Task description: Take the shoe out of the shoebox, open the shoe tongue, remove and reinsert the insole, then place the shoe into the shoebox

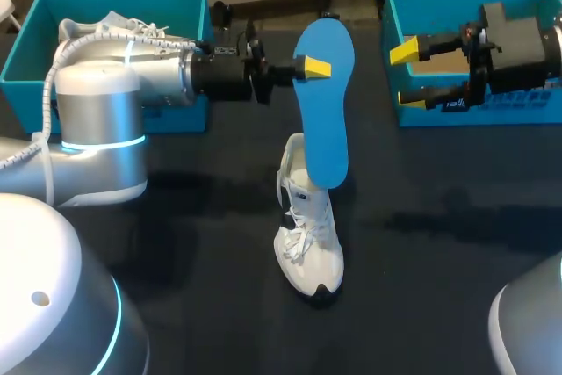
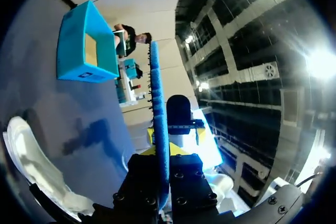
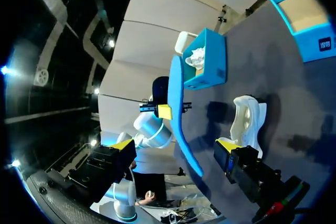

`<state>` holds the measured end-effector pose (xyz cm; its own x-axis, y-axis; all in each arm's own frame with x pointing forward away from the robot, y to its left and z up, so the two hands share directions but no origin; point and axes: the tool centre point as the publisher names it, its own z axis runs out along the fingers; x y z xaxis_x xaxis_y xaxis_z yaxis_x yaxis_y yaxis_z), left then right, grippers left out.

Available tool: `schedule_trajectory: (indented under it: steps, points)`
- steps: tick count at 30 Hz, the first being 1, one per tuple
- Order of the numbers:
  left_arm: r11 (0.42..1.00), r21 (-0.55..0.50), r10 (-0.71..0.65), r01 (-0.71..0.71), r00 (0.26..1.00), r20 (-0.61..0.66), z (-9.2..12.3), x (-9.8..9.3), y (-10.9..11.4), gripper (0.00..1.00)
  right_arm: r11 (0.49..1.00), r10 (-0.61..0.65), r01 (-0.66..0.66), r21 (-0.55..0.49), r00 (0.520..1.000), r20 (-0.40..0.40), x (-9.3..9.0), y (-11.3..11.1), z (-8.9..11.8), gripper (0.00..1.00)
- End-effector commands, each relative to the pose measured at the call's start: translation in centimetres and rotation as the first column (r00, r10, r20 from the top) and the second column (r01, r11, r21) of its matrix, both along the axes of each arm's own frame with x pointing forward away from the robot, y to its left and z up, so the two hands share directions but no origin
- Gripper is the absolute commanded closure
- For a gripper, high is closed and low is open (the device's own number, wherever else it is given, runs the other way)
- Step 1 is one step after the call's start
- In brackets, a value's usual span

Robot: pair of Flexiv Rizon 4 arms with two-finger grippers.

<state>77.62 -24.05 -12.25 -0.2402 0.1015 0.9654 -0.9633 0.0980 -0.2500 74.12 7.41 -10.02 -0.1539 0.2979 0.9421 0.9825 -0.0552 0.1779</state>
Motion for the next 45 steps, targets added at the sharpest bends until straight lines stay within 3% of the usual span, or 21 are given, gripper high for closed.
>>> schedule_trajectory:
  steps: [1,4,8,16,19,21,30,32,40,45]
  points:
    - [1.0,-0.002,-0.02,0.02,0.996,0.081,-0.1,0.3,0.4,1.0,1.0,0.0,0.0,-0.003,1.0,0.0,0.0,0.1,0.1,0.0]
    - [1.0,-0.018,-0.018,0.022,0.98,0.198,0.1,0.2,0.7,1.0,1.0,0.0,0.0,-0.003,1.0,0.0,0.0,0.1,0.1,0.0]
    - [0.999,-0.019,-0.016,0.026,0.905,0.425,0.2,0.0,1.2,1.0,1.0,0.0,0.0,-0.003,1.0,0.0,0.0,0.1,0.1,0.0]
    - [0.988,-0.153,0.071,0.018,0.829,0.555,1.3,-0.1,1.7,1.0,1.0,0.0,0.0,-0.003,1.0,0.0,0.0,0.1,0.1,0.0]
    - [0.984,-0.18,0.129,-0.005,0.717,0.685,1.4,0.1,1.6,1.0,1.0,0.0,0.0,-0.003,1.0,0.0,0.0,0.1,0.1,0.0]
    - [0.98,-0.199,0.156,-0.015,0.679,0.717,1.5,0.2,1.4,1.0,1.0,0.0,0.0,-0.003,1.0,0.0,0.0,0.1,0.1,0.0]
    - [0.979,-0.205,0.2,-0.008,0.264,0.944,1.4,0.7,1.2,1.0,1.0,0.0,0.0,-0.003,1.0,0.0,0.0,0.1,0.1,0.0]
    - [0.978,-0.21,0.208,-0.001,0.129,0.97,1.1,0.9,1.2,1.0,1.0,0.0,0.0,-0.003,1.0,0.0,0.0,0.1,0.1,0.0]
    - [0.962,-0.256,0.273,0.096,-0.266,0.925,0.8,1.5,1.4,1.0,1.0,0.0,0.0,-0.003,1.0,0.0,0.0,0.1,0.1,0.0]
    - [0.962,-0.237,0.273,0.137,-0.468,0.841,0.5,2.2,1.6,1.0,1.0,0.0,0.0,-0.003,1.0,0.0,0.0,0.1,0.1,0.0]
